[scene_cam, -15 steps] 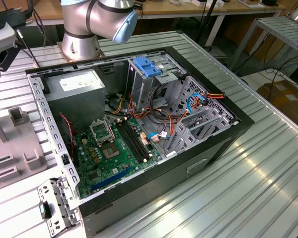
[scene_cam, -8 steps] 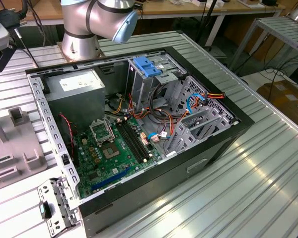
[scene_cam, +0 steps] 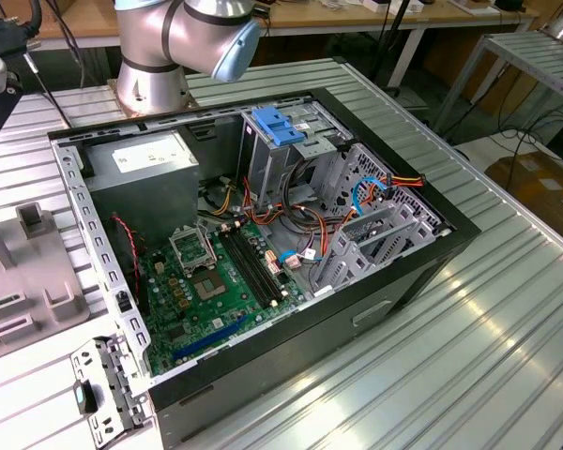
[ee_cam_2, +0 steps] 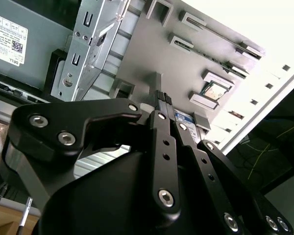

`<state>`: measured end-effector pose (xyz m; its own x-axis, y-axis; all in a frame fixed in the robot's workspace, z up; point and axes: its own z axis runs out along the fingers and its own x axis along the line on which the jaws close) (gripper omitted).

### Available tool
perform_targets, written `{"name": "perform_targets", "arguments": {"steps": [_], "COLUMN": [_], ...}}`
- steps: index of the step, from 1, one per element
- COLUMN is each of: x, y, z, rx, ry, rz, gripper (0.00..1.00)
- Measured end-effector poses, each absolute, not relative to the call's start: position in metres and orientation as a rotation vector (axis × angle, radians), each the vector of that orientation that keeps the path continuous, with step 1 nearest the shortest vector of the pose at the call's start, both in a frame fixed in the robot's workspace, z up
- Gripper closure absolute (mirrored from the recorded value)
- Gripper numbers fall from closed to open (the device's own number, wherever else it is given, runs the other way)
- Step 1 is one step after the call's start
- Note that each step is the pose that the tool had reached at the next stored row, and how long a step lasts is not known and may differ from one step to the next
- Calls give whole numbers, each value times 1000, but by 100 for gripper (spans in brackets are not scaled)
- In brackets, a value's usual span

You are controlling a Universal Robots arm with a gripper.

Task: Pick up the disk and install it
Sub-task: 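Reach for the disk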

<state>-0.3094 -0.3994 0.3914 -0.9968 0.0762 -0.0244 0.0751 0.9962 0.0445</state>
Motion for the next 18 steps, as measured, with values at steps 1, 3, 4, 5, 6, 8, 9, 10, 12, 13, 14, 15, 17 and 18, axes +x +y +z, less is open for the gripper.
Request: {"name": "perform_targets", "arguments": {"steps": [1, 3, 4, 5, 6, 8, 9, 10, 12, 13, 14, 15, 17, 18], "x": [-310, -312, -313, -313, -314, -315, -316, -317, -318, -318, -319, -320, -322, -322], "y": [-399, -399, -400, -400, -400, -400, -400, -400, -400, -400, -400, -400, -400, -400], "z": [391, 391, 391, 391, 391, 391, 391, 391, 391, 391, 391, 391, 391, 391], "rx": [118, 118, 118, 118, 118, 118, 118, 118, 118, 118, 118, 118, 118, 118], "ry": [3112, 3112, 3112, 3112, 3112, 3112, 3112, 3112, 3112, 3112, 3112, 3113, 3112, 3113], "rz": [68, 68, 68, 68, 68, 68, 68, 68, 68, 68, 68, 68, 68, 68], "gripper": [89, 89, 89, 89, 89, 89, 89, 89, 89, 89, 89, 89, 89, 89]}}
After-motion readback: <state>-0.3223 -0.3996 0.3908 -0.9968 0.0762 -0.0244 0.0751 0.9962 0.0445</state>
